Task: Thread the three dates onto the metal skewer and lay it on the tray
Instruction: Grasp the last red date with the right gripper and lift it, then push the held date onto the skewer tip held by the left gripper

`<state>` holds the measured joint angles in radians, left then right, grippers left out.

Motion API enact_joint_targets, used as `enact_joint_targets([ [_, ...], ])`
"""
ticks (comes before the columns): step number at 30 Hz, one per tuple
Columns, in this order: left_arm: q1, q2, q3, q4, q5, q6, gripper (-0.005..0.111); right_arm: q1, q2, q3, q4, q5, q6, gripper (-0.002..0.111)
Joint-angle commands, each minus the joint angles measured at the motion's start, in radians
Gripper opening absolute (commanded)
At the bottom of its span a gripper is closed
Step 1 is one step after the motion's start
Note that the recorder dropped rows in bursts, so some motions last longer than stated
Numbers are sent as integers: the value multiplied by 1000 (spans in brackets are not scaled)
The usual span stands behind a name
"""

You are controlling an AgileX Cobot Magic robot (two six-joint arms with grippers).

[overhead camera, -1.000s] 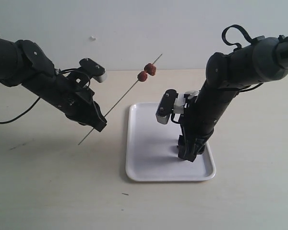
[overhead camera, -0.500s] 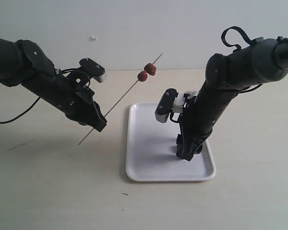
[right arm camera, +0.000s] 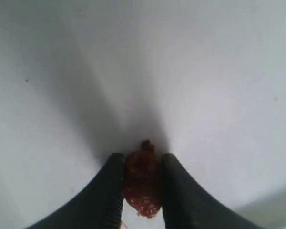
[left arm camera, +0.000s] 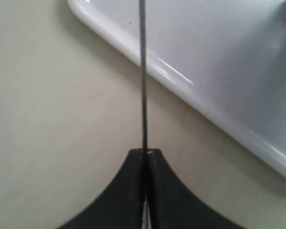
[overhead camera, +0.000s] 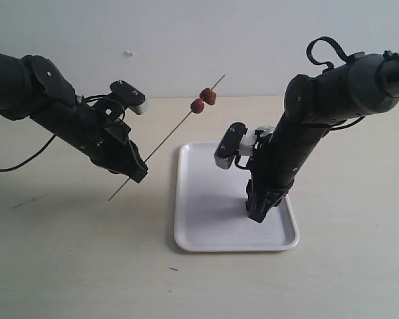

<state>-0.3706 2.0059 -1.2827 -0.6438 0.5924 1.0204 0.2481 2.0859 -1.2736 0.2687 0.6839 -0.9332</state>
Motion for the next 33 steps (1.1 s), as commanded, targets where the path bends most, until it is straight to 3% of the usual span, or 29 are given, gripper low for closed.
enact_joint_targets([
  [1,1,-5,1,-3,-4,-7,0,-3,-20,-2,-38,-26,97,26],
  [9,1,-5,1,-5,143,-17,0,-101,-62,-88,-54,-58,565,26],
  [13,1,-5,1,-1,225,-60,0,-157,-62,-117,63,-60,749,26],
  [20,1,-5,1,23,379,-116,0,-203,-62,-119,405,-113,732,26],
  [26,1,-5,1,38,468,-121,0,-203,-62,-119,571,-167,704,26],
  [33,1,-5,1,-3,417,-121,0,-203,-62,-119,660,-196,691,26],
])
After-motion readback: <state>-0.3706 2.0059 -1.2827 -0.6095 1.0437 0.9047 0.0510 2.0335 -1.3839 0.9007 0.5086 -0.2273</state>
